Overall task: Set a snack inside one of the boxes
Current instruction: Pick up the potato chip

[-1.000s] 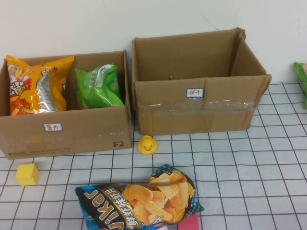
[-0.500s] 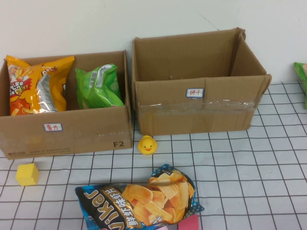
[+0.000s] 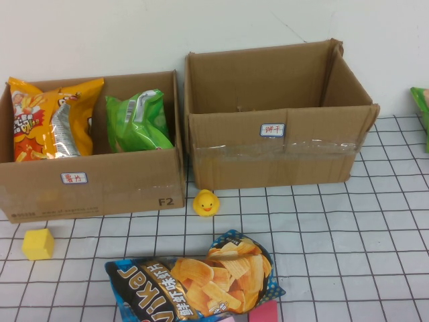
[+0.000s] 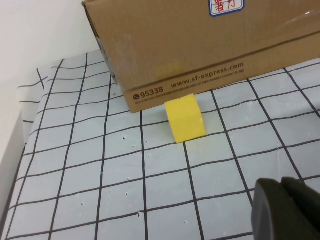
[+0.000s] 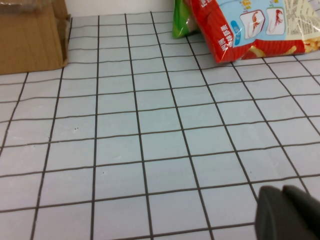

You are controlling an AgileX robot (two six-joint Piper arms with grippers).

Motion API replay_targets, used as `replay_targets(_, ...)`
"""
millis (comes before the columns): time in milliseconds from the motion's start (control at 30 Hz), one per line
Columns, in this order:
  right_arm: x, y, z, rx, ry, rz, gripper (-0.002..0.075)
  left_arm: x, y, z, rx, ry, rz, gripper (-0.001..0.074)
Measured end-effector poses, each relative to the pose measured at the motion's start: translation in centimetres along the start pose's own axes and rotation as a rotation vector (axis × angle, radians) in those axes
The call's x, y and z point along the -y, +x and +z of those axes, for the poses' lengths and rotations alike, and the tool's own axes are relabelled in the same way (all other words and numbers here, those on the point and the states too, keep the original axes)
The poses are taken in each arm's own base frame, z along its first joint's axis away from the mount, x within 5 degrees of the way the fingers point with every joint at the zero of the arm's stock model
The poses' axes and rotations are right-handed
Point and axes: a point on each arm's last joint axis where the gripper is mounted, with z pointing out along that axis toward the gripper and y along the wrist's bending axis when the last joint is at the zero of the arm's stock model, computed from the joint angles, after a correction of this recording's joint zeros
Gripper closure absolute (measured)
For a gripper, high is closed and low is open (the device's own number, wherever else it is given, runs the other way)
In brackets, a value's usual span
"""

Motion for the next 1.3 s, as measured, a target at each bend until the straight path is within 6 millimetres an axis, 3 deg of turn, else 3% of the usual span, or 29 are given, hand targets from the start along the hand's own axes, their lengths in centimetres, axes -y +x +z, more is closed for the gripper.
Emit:
replay_targets(400,0.0,0.0,0.0,-0.001,-0.004,0.009,0.0727,-0.2,-0.2,0.0,0.019,-0.022,0.046,0.0737)
replay_targets(533,-0.1,0.0,0.0,-0.001,-0.006,0.013,0.0727,0.0,-1.5,-0.1,0.177,0.017,-0.187,0.0737)
replay_targets(700,-0.1,0.0,0.0,0.001,-0.014,0.031,0.0727,-0.8,-3.6,-0.8,0.440,0.078,-0.785,0.0737)
replay_targets(800,-0.1,0.0,0.0,0.002,-0.015,0.034,0.0727,-1.5,-4.1,-1.1,0.525,0.090,-1.003,0.0737)
replay_targets(1033,-0.2,0.0,0.0,0.003,-0.017,0.038,0.0727,-1.8,-4.0,-1.1,0.544,0.103,-1.150,0.0737)
replay_targets(1300,-0.2,0.0,0.0,0.003,-0.017,0.038,0.0727,-1.7,-4.0,-1.1,0.532,0.104,-1.132,0.0737)
